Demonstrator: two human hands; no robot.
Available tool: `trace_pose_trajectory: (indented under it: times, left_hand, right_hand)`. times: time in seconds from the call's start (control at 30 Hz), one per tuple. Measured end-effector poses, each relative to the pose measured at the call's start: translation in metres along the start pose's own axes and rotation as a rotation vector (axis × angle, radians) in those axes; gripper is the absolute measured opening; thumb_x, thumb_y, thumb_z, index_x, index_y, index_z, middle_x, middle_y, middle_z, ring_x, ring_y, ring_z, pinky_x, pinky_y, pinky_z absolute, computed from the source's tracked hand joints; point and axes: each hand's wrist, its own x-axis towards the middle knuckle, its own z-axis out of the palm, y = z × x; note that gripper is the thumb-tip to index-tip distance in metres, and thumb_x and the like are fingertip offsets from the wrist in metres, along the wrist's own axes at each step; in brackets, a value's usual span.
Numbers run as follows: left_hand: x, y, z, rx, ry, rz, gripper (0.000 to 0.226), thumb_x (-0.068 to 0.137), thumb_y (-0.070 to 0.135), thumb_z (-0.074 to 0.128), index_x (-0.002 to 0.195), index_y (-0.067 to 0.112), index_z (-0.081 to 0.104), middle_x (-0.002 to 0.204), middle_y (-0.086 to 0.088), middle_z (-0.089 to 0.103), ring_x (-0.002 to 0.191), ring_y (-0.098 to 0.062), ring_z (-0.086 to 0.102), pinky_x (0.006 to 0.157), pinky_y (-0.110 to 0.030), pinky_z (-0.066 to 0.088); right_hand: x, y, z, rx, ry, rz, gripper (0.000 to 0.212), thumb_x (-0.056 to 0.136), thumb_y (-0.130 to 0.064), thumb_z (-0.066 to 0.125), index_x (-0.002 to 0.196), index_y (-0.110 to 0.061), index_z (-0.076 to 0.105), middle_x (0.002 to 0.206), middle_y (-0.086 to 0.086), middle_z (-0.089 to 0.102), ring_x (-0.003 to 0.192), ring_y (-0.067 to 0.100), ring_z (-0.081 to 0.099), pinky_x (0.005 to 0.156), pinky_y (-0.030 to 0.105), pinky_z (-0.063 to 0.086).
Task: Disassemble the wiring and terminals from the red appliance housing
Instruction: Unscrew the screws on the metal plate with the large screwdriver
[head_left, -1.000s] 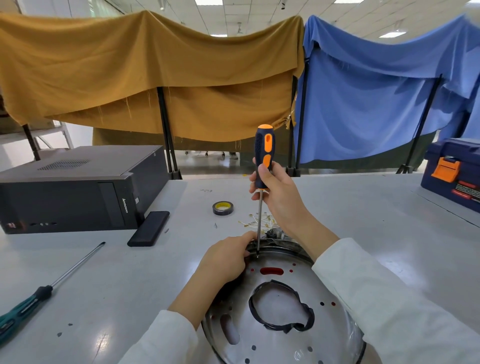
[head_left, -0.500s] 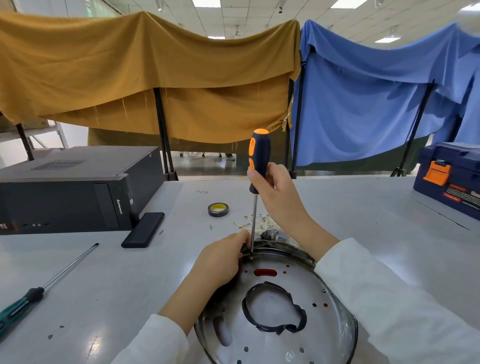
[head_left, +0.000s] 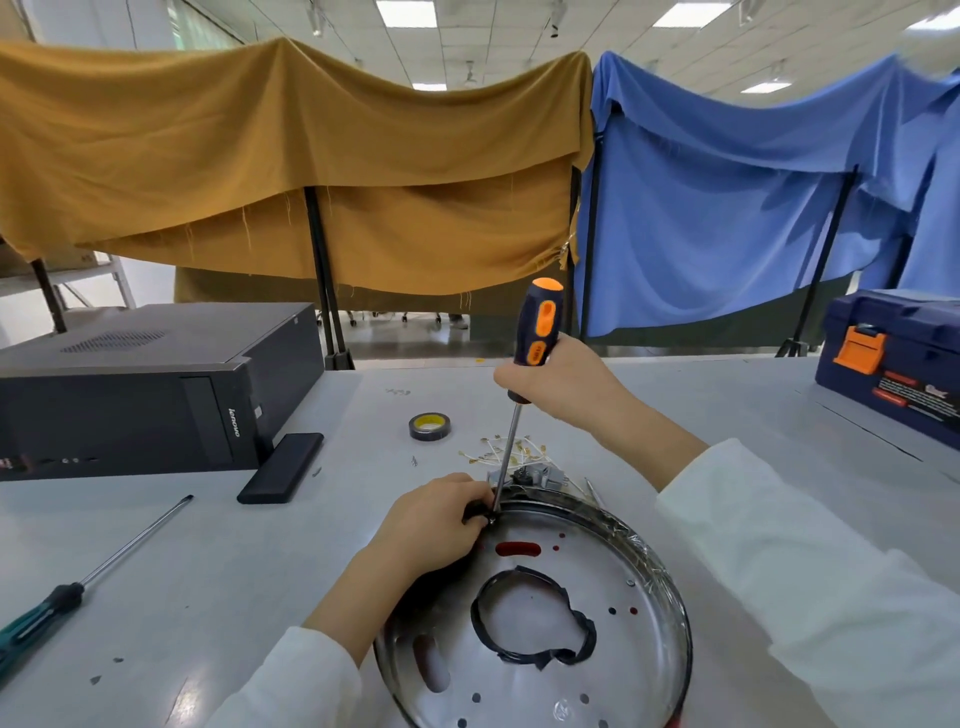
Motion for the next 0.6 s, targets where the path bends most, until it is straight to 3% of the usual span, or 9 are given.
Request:
trace_pose_trajectory:
  times: [0.13,0.27,0.43,0.6]
  left_hand:
    - [0.0007,-0.0005,0.0005,0.014,-0.005,0.009,0.017,0.093,0.03,0.05,0.107,0.032,0.06,0.111,0.009,0.057,0.103,-0.014,0.053,0.081,-0.028,0.046]
    - [0.001,0.0004,0.0,0.029,-0.011,0.017,0.017,0.094,0.034,0.05,0.107,0.031,0.06,0.111,0.009,0.058,0.103,-0.013,0.054,0.084,-0.03,0.047]
    - [0.001,0.0016,0.0004,0.061,0.003,0.036,0.017,0.094,0.036,0.05,0.106,0.029,0.059,0.109,0.008,0.058,0.102,-0.014,0.054,0.08,-0.029,0.046]
    - [0.0023,0.0018,0.0007,0.115,0.007,0.055,0.016,0.096,0.037,0.047,0.106,0.027,0.055,0.108,0.006,0.056,0.101,-0.016,0.054,0.073,-0.028,0.041]
  right_hand:
    - [-0.0016,-0.0042,-0.0036,0.034,-0.071,-0.004,0.029,0.077,-0.035,0.061,0.064,-0.022,0.039,0.043,-0.014,0.044,0.039,0.003,0.038,0.04,0.015,0.032]
    - [-0.0039,-0.001,-0.0019,-0.079,-0.002,-0.008,0.043,0.081,-0.055,0.059,0.058,-0.023,0.042,0.04,-0.015,0.048,0.049,0.009,0.047,0.053,0.024,0.039]
    - [-0.0062,-0.0054,-0.0028,-0.031,-0.045,-0.023,0.03,0.076,-0.03,0.064,0.055,-0.023,0.044,0.039,-0.012,0.044,0.044,0.011,0.039,0.049,0.023,0.035]
    - [-0.0069,-0.0093,-0.003,-0.088,-0.042,-0.037,0.035,0.08,-0.042,0.06,0.053,-0.023,0.047,0.041,-0.012,0.05,0.05,0.013,0.046,0.055,0.027,0.041]
